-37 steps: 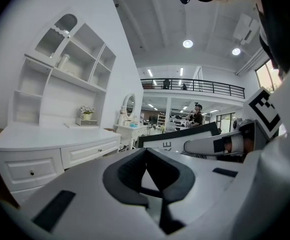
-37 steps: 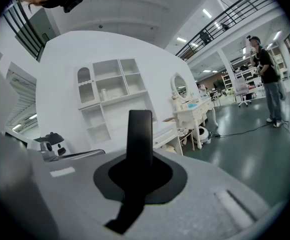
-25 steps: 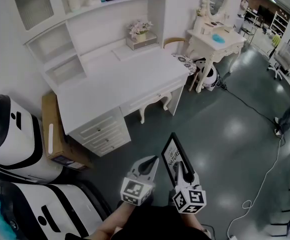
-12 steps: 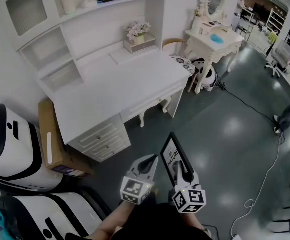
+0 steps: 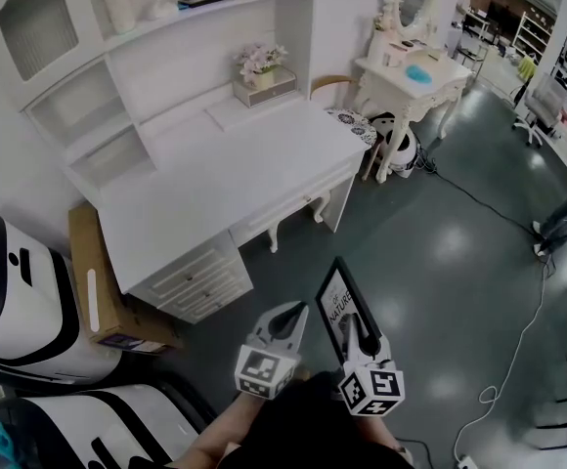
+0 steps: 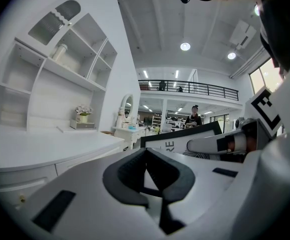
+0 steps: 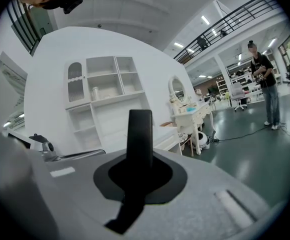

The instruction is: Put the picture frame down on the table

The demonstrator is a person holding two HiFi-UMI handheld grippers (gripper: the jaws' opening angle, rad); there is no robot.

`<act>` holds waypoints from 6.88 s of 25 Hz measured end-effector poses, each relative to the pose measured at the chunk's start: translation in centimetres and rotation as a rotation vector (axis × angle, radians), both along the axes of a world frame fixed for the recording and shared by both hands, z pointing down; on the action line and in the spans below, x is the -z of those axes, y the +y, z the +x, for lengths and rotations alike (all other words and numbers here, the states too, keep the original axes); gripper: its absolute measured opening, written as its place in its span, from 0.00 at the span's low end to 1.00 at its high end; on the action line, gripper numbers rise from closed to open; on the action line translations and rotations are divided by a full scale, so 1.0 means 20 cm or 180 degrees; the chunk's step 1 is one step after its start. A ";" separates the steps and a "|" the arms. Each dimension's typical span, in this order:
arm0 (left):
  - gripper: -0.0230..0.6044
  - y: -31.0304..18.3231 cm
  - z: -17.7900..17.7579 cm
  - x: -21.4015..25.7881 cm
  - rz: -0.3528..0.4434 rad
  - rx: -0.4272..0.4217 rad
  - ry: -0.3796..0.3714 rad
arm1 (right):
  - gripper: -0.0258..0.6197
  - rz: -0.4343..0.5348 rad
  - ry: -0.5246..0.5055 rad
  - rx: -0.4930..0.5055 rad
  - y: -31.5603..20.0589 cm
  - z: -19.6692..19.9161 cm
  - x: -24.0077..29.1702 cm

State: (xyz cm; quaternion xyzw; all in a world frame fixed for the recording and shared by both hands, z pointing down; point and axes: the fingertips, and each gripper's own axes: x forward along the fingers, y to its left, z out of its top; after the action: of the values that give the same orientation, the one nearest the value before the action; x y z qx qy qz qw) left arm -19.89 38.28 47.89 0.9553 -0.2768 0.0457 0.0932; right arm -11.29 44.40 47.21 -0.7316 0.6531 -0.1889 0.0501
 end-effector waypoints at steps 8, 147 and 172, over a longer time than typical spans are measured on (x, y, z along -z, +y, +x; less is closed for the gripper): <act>0.06 0.04 -0.01 -0.03 -0.0044 0.0000 -0.0032 | 0.06 -0.0010 -0.0053 -0.0042 0.02 0.02 -0.01; 0.06 -1.82 0.88 -0.10 -0.0203 0.0238 -0.0227 | 0.06 0.0046 -0.0478 0.0112 -1.89 0.97 0.05; 0.06 -2.40 0.95 -0.03 -0.0156 0.0544 -0.0088 | 0.06 -0.0055 -0.0421 0.0501 -2.50 1.03 0.06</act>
State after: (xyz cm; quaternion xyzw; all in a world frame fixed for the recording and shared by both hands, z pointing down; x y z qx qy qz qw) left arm -0.82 -9.77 48.41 0.9249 -0.3573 0.0575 0.1162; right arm 9.37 -5.60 45.93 -0.6644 0.7022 -0.2457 0.0718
